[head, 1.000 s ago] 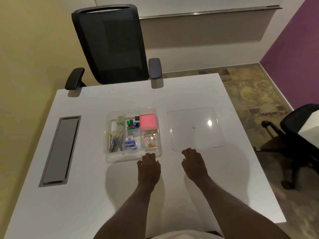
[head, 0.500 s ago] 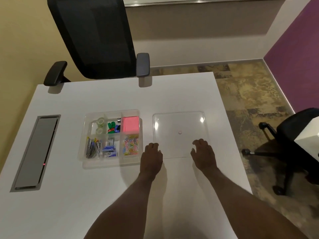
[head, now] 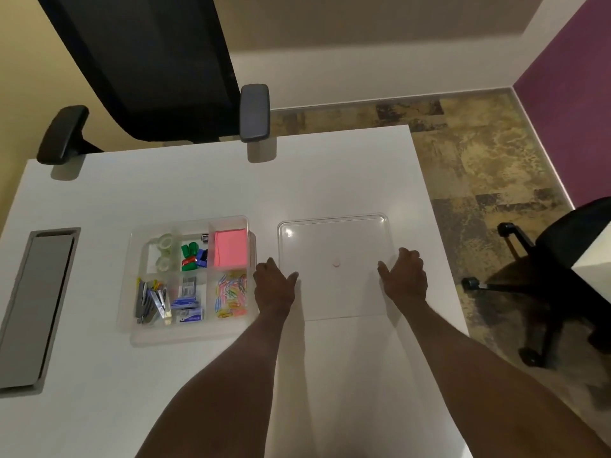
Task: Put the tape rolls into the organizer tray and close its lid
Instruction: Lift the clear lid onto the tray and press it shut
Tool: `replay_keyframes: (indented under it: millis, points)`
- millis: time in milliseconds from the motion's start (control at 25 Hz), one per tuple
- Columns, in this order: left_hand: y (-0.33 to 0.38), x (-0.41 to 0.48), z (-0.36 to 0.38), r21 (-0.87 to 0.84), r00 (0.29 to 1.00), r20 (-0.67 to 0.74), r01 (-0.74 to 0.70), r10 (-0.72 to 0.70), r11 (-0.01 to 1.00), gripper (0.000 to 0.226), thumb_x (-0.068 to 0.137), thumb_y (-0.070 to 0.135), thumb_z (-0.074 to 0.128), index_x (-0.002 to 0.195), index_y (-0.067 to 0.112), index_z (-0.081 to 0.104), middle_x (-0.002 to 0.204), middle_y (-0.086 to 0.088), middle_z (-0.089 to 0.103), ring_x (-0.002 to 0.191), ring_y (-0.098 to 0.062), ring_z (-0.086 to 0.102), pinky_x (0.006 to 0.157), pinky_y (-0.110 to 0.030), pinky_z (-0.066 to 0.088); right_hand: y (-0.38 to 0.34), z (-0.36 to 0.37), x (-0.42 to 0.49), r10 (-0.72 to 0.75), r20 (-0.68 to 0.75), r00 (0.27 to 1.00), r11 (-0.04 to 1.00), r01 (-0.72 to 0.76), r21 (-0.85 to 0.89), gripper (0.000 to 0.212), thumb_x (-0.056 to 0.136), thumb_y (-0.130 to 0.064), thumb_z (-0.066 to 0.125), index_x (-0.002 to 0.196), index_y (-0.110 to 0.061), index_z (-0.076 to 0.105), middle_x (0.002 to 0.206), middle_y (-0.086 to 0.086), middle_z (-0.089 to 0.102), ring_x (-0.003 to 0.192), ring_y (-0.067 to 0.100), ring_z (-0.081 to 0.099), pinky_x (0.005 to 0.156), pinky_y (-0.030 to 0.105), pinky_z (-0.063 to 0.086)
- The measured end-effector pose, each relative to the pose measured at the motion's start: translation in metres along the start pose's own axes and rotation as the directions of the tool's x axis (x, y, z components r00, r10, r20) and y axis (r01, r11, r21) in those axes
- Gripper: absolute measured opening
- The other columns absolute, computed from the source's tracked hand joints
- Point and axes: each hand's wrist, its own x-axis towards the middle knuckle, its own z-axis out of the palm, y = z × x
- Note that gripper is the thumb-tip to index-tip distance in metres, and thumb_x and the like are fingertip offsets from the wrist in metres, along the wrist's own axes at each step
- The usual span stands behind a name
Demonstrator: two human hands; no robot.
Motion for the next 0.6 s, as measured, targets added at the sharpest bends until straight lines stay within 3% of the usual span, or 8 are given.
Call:
replay_keyframes:
  millis: [280,440,600]
  points:
    - [0.009,0.010,0.013,-0.086,0.997,-0.017,0.080,-0.081,0.993,0.063,0.099,0.035,0.068,0.146,0.000,0.044,0.147,-0.022,0.042,0.142,-0.038,0.041,0.110,-0.047,0.046,-0.003,0.015,0.010,0.075,0.050,0.996,0.992,-0.079,0.096,0.045,0.098,-0.031,0.061,0.129,0.000,0.050,0.129,0.020,0.049,0.123,0.038,0.050,0.097,0.048,0.048]
    - [0.012,0.009,0.013,-0.270,0.986,-0.078,0.123,-0.149,0.955,0.054,0.098,0.023,0.069,0.145,0.003,0.051,0.143,-0.023,0.050,0.137,-0.038,0.049,0.111,-0.046,0.045,-0.002,0.013,0.008,0.143,0.010,0.990,0.973,-0.143,0.184,0.033,0.101,-0.022,0.056,0.128,-0.002,0.054,0.129,0.020,0.051,0.121,0.039,0.053,0.098,0.047,0.048]
    - [0.012,0.001,0.004,-0.421,0.976,-0.163,0.062,-0.142,0.905,0.039,0.101,0.010,0.063,0.139,0.006,0.057,0.133,-0.021,0.059,0.123,-0.035,0.059,0.106,-0.044,0.051,-0.003,0.003,0.000,0.190,-0.058,0.980,0.952,-0.169,0.256,0.025,0.103,-0.017,0.051,0.122,-0.003,0.059,0.126,0.018,0.053,0.114,0.038,0.058,0.095,0.047,0.051]
